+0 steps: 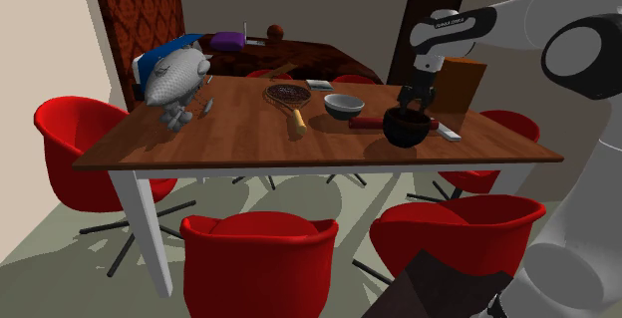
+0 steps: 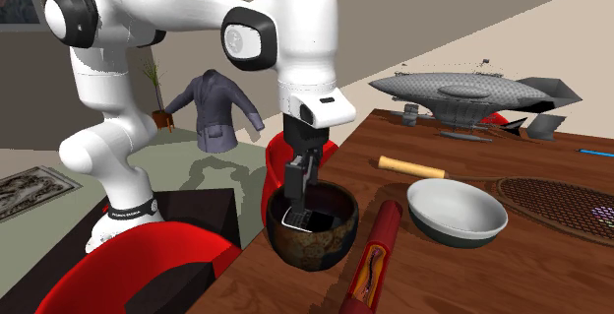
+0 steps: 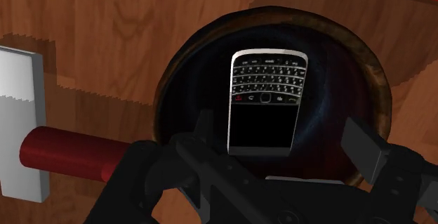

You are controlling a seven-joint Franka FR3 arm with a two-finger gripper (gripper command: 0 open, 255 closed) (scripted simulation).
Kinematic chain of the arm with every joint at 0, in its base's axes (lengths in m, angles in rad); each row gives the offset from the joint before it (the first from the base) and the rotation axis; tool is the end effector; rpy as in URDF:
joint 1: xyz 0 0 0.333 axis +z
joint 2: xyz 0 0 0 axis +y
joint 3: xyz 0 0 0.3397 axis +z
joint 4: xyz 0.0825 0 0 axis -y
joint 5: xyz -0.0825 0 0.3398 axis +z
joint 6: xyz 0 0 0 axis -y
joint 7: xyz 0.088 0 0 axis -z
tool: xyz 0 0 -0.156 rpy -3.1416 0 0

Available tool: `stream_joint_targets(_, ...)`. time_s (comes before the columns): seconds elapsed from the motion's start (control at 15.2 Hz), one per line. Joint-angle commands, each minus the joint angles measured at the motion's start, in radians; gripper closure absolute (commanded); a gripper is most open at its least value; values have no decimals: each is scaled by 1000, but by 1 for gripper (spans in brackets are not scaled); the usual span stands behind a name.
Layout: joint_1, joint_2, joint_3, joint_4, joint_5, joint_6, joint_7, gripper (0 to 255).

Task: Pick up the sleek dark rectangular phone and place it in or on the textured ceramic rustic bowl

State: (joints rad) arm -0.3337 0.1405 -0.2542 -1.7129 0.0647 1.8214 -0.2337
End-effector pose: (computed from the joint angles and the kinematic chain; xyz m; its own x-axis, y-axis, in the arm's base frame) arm 0.4751 -0.2985 0.4859 0.9325 -0.3605 -0.0205 -0.3610 -0.9320 -0.0326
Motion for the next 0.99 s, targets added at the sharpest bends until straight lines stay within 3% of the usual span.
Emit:
stream_joint_targets(0.0,0,0,0,0,0,0,0,0)
stream_joint_targets(0.13,0,0,0,0,0,0,0,0)
stream_joint_targets(0.4,-4,4,-3,132,0,-129,1,0)
stream_joint_targets(0.92,-4,4,-3,132,0,-129,1,0)
